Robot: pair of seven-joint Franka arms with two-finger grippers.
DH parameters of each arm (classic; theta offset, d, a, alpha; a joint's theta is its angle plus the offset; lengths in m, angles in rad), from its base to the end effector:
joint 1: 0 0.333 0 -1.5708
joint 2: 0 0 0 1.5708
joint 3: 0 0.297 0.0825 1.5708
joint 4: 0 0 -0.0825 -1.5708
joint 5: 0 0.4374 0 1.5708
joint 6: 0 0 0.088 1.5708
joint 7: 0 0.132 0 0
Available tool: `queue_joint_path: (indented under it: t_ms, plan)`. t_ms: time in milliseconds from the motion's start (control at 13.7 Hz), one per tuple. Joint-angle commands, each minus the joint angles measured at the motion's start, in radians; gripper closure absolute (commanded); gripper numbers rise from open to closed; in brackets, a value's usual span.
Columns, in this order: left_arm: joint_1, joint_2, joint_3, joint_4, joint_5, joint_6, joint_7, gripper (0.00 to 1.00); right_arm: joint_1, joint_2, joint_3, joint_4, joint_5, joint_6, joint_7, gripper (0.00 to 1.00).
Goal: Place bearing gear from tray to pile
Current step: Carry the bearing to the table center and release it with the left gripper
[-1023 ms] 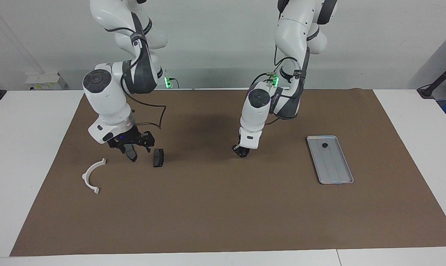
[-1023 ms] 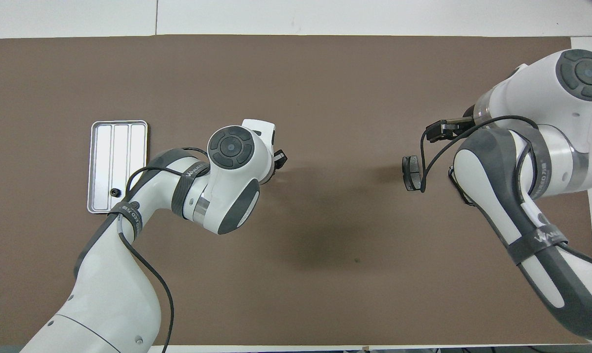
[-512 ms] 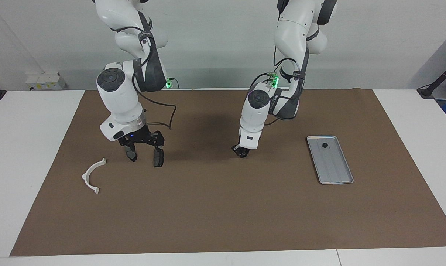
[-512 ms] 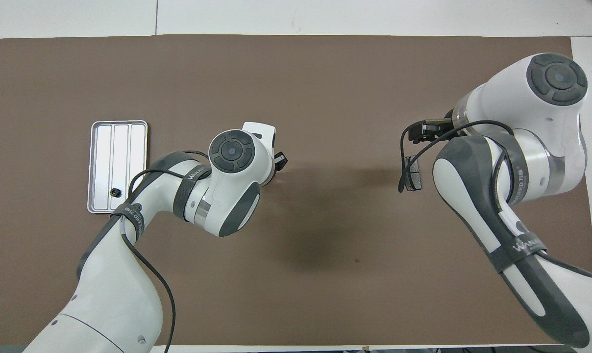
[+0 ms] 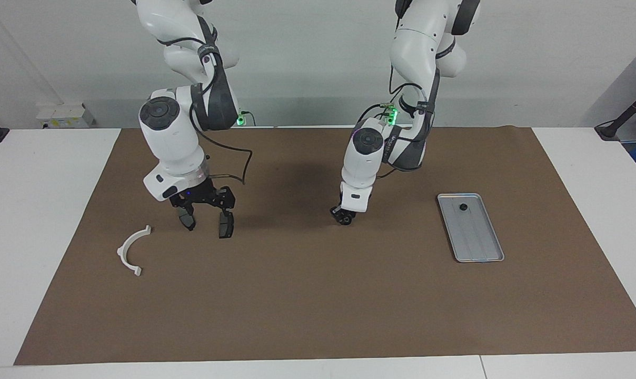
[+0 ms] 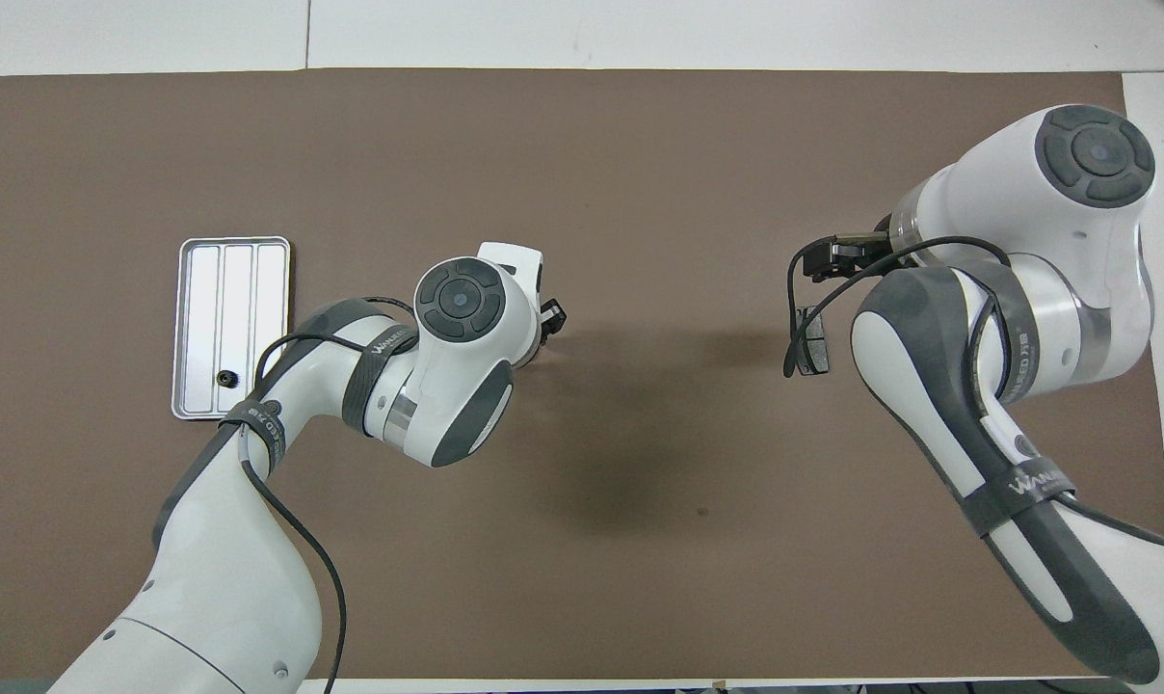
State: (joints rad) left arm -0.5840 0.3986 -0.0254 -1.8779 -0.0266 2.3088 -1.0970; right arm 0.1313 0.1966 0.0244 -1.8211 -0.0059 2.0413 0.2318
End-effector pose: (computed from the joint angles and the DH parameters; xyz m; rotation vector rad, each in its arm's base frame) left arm 0.5489 -0.3841 0.2248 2.9985 0.7774 -0.0018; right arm 0.6523 0.1015 0.3637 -3.1352 0.1161 -0.0366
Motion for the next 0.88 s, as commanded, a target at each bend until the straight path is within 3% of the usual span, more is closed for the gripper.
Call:
queue_joint_path:
  t_ms: [0, 219, 439, 585, 804]
  plan:
    - [-0.019, -0.021, 0.018, 0.008, 0.051, -0.060, -0.027, 0.00, -0.002, -0.011, 0.002, -0.010, -0.002, 0.014, 0.020, 0.00]
    - [0.028, -0.140, 0.019, -0.070, 0.053, -0.103, 0.047, 0.00, 0.010, -0.011, 0.002, -0.006, -0.002, 0.008, 0.032, 0.00]
    - [0.178, -0.305, 0.018, -0.210, 0.053, -0.182, 0.375, 0.00, 0.069, -0.011, 0.002, 0.000, -0.002, 0.002, 0.167, 0.00]
    - [0.281, -0.316, 0.018, -0.210, 0.053, -0.218, 0.547, 0.00, 0.120, -0.011, 0.002, 0.011, -0.003, 0.002, 0.265, 0.00]
    - [0.435, -0.311, 0.018, -0.210, 0.053, -0.198, 0.808, 0.17, 0.206, 0.036, 0.000, 0.072, -0.003, -0.019, 0.415, 0.00]
